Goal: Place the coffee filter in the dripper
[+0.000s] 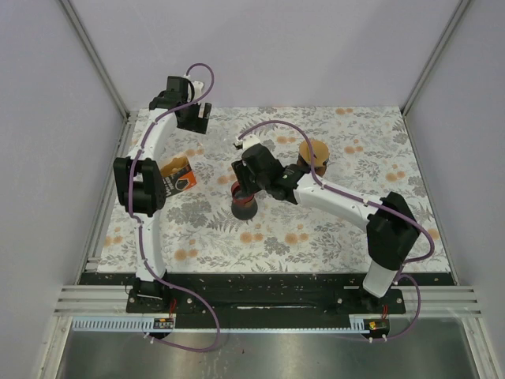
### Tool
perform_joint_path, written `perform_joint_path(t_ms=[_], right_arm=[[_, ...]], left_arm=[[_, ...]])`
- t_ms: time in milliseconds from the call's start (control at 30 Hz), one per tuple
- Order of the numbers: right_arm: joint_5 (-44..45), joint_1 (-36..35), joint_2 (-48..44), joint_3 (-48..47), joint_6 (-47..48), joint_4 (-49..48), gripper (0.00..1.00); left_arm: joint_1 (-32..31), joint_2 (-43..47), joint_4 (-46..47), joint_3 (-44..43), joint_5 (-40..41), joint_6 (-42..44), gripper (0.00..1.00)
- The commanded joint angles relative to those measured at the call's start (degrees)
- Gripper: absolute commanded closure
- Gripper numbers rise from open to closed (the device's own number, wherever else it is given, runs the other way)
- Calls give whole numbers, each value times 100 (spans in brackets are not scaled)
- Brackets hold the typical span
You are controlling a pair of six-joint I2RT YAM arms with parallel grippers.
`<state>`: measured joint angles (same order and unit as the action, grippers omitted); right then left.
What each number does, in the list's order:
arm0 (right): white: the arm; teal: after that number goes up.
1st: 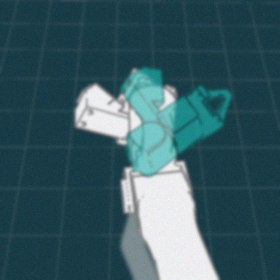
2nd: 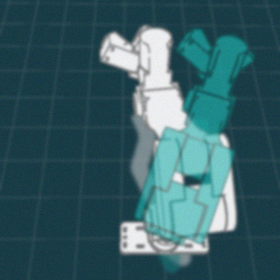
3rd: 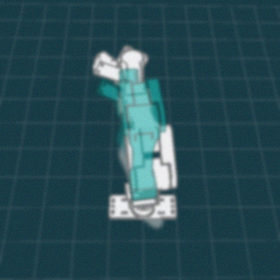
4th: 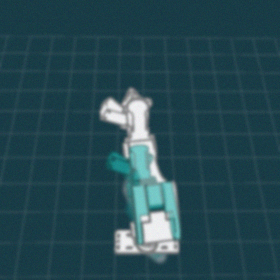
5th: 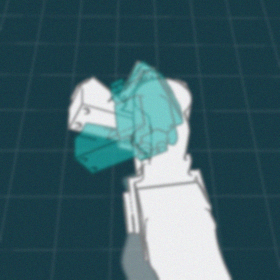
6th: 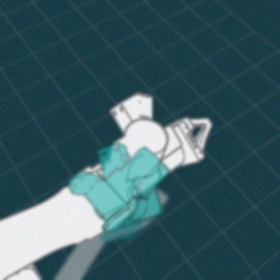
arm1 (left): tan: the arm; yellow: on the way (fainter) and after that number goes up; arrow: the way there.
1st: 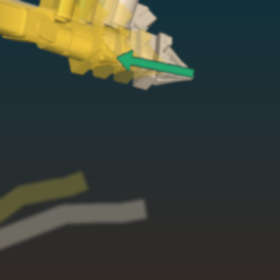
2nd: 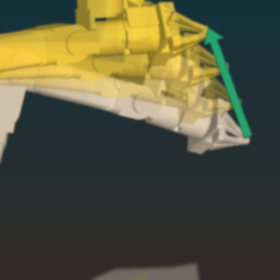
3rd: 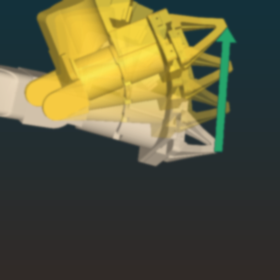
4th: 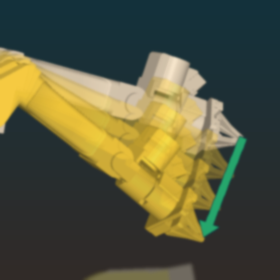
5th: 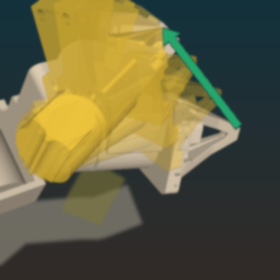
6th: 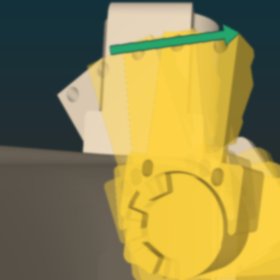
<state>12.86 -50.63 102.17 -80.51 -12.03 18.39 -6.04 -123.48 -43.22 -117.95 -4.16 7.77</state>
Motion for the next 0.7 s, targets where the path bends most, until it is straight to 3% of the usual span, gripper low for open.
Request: perform_joint_path(t_ms=[0, 200, 233, 500, 600, 667], right_arm=[[-223, -43, -855, 18, 113, -125, 42], [-100, -52, -1348, 264, 184, -125, 40], [5, -52, -1471, 316, 245, -117, 40], [304, -43, -1700, 431, 500, -125, 38], [305, -43, -1753, 431, 518, -134, 38], [296, -43, -1779, 431, 553, -125, 38]], left_arm=[[-64, -570, -116, -948, 627, 119, 11], [-107, -993, -90, -1125, 197, 23, 21], [-125, -1116, -99, -1125, 162, -12, 30], [-125, -1205, -90, -870, -119, -161, 58], [-125, -1152, -72, -748, -409, -416, 77], [-125, -1064, -37, -642, -541, -644, 96]])
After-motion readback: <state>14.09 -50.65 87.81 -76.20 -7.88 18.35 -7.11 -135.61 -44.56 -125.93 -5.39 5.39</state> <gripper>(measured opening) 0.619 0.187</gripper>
